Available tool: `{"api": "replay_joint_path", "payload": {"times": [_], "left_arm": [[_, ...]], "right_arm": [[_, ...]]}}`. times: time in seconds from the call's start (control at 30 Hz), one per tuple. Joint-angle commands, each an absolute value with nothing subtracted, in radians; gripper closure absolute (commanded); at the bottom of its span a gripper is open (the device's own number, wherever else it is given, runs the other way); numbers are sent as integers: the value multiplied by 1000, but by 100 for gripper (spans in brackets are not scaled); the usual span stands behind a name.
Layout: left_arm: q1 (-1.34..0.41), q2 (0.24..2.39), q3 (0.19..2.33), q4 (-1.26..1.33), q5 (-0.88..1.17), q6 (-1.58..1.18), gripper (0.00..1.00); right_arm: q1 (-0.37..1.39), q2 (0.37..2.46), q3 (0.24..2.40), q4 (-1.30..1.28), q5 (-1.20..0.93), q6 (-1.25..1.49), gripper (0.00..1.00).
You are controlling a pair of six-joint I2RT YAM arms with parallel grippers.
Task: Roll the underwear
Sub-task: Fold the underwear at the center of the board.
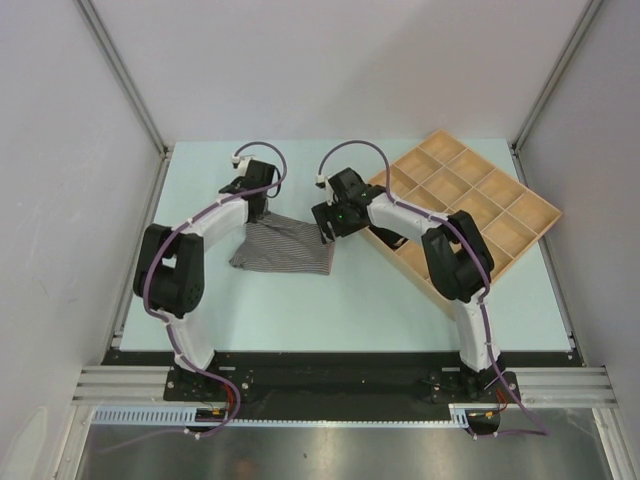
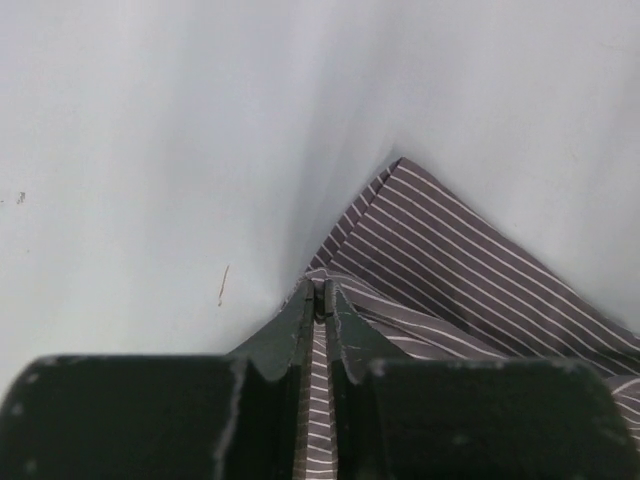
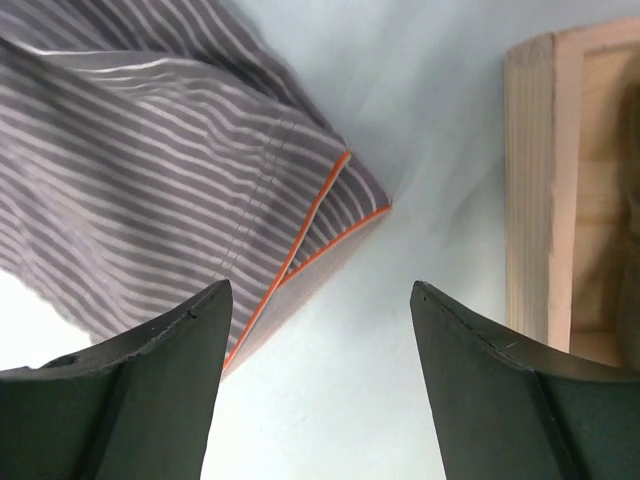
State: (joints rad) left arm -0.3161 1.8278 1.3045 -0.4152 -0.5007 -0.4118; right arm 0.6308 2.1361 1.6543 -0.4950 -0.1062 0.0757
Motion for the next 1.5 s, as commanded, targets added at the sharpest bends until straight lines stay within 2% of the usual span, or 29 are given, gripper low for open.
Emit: {"api": "replay_joint_path", "payload": {"times": [0.0,0.17,0.4,0.6,0.73,0.87,1.07,1.23,1.37,1.47], "left_arm": [[-311,1838,1365,-402,-480,-373,85],[-310,1879,1419,-439,-494,-364,83],[-295,1957,1505,-496,-496,-368,77],[-291,1956,1509,-494,-494,-364,77],[-284,1942,1474,-462,-465,-370,68],[-276,1962,1476,-462,-428,-380,68],[-270,1974,1462,-457,-414,-396,68],[-270,1971,1453,-449,-397,-402,68],[-270,1971,1444,-446,-394,-408,68],[-268,1964,1433,-445,-393,-411,68]], "right_arm": [[630,2010,1589,-431,-127,116,24],[620,1983,1558,-332,-161,135,27],[607,2065,1629,-264,-181,138,34],[588,2146,1672,-235,-198,127,33],[578,2189,1695,-222,-213,117,33],[575,2209,1690,-203,-229,114,34],[574,2198,1654,-155,-232,129,52],[572,2204,1657,-137,-239,126,58],[572,2214,1664,-144,-250,120,67],[572,2220,1669,-156,-267,115,69]]}}
